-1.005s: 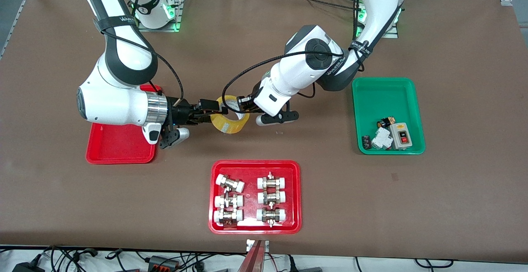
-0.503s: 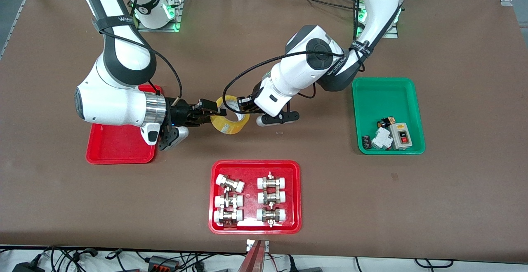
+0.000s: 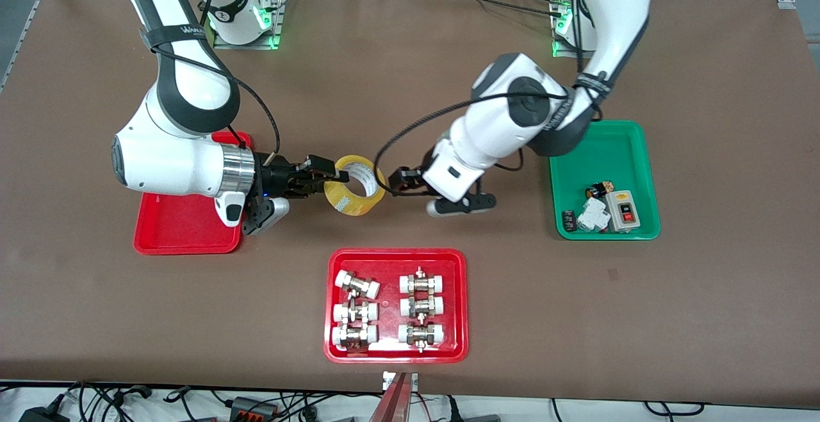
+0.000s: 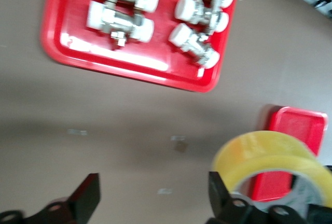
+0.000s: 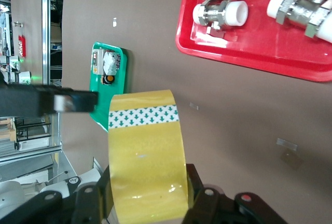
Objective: Left arm passes tape to right arm into tray
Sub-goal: 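Open the left gripper and withdraw while the right gripper lowers the tape, then set the tape into the empty red tray and open the right gripper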
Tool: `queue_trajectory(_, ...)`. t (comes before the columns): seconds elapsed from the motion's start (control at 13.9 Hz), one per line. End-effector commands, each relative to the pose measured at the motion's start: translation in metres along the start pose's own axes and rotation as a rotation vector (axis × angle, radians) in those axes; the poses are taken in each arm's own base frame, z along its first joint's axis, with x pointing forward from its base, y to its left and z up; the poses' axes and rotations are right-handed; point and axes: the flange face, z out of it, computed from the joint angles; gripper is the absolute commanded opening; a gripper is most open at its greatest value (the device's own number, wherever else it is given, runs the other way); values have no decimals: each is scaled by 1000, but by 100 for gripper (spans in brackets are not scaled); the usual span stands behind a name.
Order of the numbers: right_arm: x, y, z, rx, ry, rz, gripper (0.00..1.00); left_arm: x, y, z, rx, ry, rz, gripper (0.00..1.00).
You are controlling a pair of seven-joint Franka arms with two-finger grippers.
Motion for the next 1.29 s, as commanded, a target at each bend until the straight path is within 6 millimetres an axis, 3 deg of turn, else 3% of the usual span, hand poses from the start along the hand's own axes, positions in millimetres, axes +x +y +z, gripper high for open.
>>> queue_trajectory(0.0,-2,35,-39,12,-61,-39,0,2,-11,-32,56,-26,82,100)
queue_trajectory(0.22,-21,96,-91,47,-145,-96,0,20,-40,-54,87,-75,177,100)
queue_trajectory(0.57,-58,202,-134,24,-268,-121,0,30,-93,-108,178,-203,368,100)
queue_trajectory(0.93,-93,305,-153,27,-304,-118,0,52,-165,-154,281,-279,290,100)
queue_trajectory(1.08,-106,340,-150,54,-306,-104,0,57,-183,-172,397,-244,291,100)
queue_trajectory(1.22,-118,374,-139,88,-305,-129,0,70,-207,-185,403,-234,283,100)
